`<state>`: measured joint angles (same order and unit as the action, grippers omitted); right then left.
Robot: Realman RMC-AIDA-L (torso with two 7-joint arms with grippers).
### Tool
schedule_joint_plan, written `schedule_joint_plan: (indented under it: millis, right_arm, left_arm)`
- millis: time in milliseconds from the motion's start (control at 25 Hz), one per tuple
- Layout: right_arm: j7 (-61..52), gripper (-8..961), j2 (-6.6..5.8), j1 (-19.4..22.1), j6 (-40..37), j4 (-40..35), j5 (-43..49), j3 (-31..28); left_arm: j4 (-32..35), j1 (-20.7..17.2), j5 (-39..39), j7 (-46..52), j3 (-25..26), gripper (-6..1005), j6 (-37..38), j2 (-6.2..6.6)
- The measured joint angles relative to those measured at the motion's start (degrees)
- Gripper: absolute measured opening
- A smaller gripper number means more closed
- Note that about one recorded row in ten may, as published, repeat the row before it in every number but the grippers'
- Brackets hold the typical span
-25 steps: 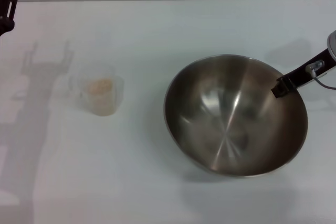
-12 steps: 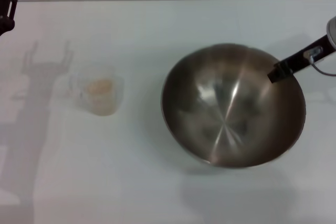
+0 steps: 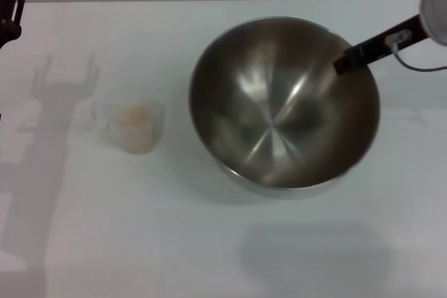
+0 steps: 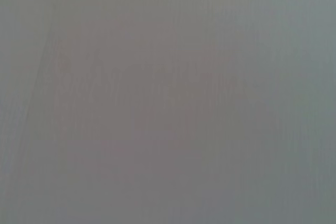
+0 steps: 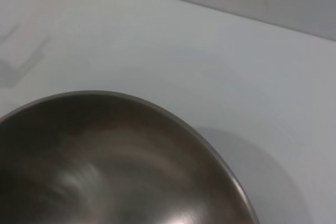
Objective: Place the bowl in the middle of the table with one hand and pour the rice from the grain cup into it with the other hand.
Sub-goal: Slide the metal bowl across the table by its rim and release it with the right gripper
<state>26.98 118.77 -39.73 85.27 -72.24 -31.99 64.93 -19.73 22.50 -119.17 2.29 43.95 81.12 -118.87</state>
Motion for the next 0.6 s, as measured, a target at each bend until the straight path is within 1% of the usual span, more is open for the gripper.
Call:
schedule_joint_plan:
  millis: [80, 120, 160, 200, 360, 600]
  right_arm:
    - [0.1, 6, 0.08, -1.8, -2.6, 3.7, 0.0, 0.9]
    - [0.1, 6, 0.08, -1.8, -2.6, 3.7, 0.0, 0.9]
    - [0.1, 6, 0.08, -3.2, -4.3, 6.7, -0.1, 1.8]
    - [0.1, 7, 0.08, -3.2, -4.3, 6.7, -0.1, 1.8]
    - [0.2, 7, 0.08, -6.1, -6.4, 12.4, 0.2, 3.8]
    - [0.0, 9, 0.06, -7.5, -7.1, 15.0, 1.2, 4.5]
  left_arm:
    - [0.0, 0.0, 0.0, 0.0, -0.1, 742, 0.1, 0.05]
    - [0.0, 0.0, 0.0, 0.0, -0.1, 742, 0.1, 0.05]
    - [0.0, 0.0, 0.0, 0.0, -0.2, 741, 0.2, 0.05]
    - [0.0, 0.0, 0.0, 0.0, -0.2, 741, 0.2, 0.05]
    - [0.0, -0.2, 0.0, 0.0, -0.3, 741, 0.8, 0.05]
    - [0.0, -0.4, 0.0, 0.0, -0.4, 740, 1.0, 0.02]
